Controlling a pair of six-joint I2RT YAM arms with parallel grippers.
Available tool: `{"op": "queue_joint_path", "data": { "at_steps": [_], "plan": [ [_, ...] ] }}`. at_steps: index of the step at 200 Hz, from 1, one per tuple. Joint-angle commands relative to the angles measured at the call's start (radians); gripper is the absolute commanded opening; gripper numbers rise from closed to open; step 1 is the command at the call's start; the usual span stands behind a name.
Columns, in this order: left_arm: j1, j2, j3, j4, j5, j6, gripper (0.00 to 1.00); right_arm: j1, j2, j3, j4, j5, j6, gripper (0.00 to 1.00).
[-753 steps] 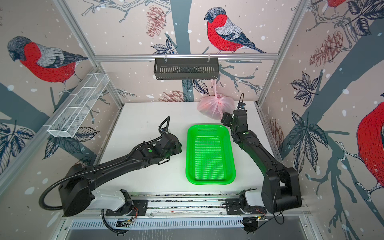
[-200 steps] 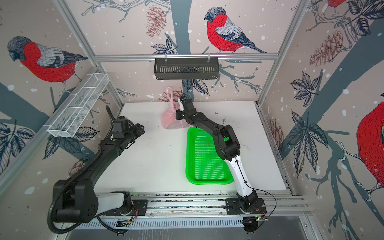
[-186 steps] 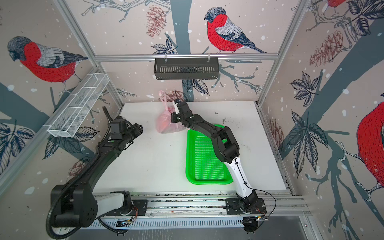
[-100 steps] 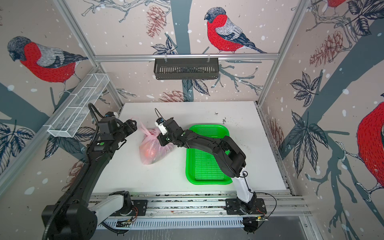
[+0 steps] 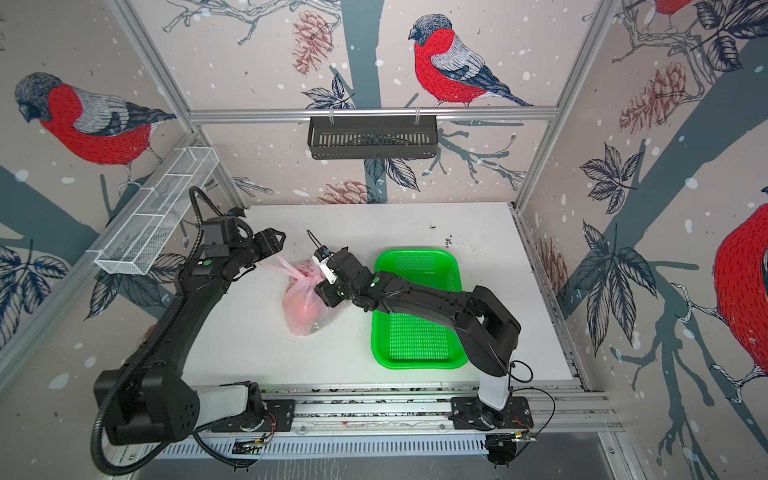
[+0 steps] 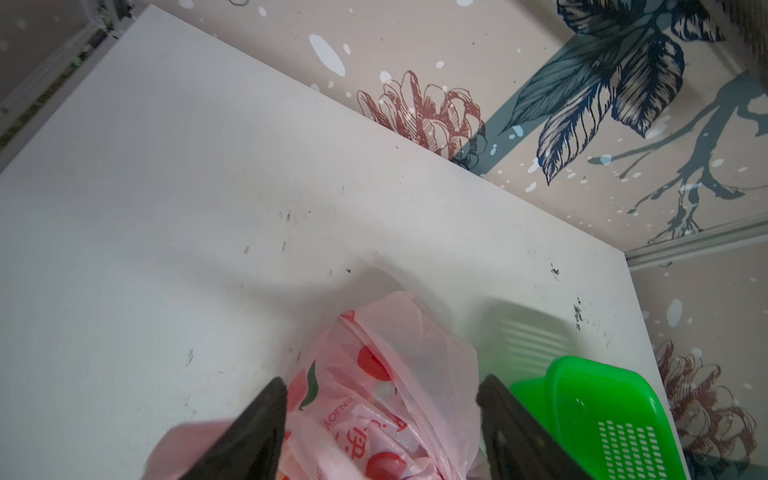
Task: Untie the knot of the plastic bag and take out the fruit
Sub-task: 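Grasp the bag body with the left gripper while the right gripper holds the knot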
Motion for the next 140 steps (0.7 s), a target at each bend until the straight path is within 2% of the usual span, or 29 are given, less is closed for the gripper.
{"op": "queue_joint_path", "data": {
  "at_steps": [1, 23, 56, 107, 140],
  "plan": [
    [-0.003, 0.069, 0.055, -0.056, 0.151, 0.067, 0.71, 0.031, -0.020, 0.003, -0.059, 0.151, 0.041, 0.58],
    [-0.035, 0.134, 0.113, -0.109, 0.132, 0.095, 0.71, 0.060, -0.017, 0.007, -0.077, 0.194, 0.117, 0.57],
    [-0.103, 0.207, 0.180, -0.159, 0.090, 0.124, 0.71, 0.073, 0.003, -0.022, -0.048, 0.164, 0.261, 0.57],
    [-0.179, 0.295, 0.203, -0.181, 0.050, 0.138, 0.73, 0.084, 0.057, -0.025, 0.011, 0.122, 0.342, 0.56],
    [-0.221, 0.346, 0.207, -0.198, 0.024, 0.151, 0.71, 0.074, 0.088, -0.025, 0.045, 0.098, 0.349, 0.55]
  ]
}}
